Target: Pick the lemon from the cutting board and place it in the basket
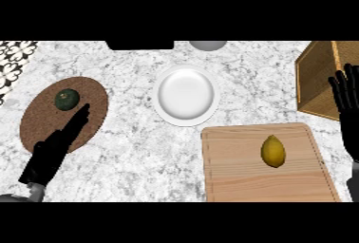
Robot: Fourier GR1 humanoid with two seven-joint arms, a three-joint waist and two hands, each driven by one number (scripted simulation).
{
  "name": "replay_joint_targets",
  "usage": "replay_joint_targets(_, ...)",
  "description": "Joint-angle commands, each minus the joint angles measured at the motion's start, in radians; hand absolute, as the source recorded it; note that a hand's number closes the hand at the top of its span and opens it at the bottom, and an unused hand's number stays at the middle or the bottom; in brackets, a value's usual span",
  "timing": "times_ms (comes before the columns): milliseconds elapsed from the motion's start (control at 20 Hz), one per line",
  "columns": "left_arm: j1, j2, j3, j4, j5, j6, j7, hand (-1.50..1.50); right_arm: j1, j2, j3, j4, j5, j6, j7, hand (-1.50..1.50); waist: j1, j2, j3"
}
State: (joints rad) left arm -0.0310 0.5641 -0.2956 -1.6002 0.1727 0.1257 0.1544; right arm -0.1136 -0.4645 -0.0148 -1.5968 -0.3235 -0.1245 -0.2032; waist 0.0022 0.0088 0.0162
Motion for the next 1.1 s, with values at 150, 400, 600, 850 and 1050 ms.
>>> replay_joint_targets(150,-0.042,-0.037,0.130,0.054,0.075,0.029,-0.002,0.00,-0.177,-0.072,-0.153,0.225,-0.224,0.306,-0.113,1.50,0.023,0.001,-0.014)
replay_joint_targets(400,-0.097,-0.077,0.151,0.095,0.117,0.036,0.020,0.00,-0.132,-0.157,0.123,0.105,0.183,0.412,-0.339,-1.50,0.037,0.010,-0.016)
replay_joint_targets(600,-0.161,-0.060,0.217,0.157,0.162,0.010,0.066,0.00,-0.083,0.079,0.264,0.072,0.404,0.111,-0.421,-1.50,0.002,-0.005,-0.016)
replay_joint_targets(850,-0.180,-0.098,0.234,0.273,0.136,-0.011,-0.008,0.00,-0.187,0.135,0.317,-0.084,0.484,0.015,0.024,-1.50,-0.011,-0.009,-0.019)
replay_joint_targets(1050,-0.173,-0.086,0.226,0.193,0.124,0.022,0.037,0.00,-0.217,0.019,0.348,-0.209,0.522,0.124,0.358,-1.50,-0.026,-0.021,-0.021)
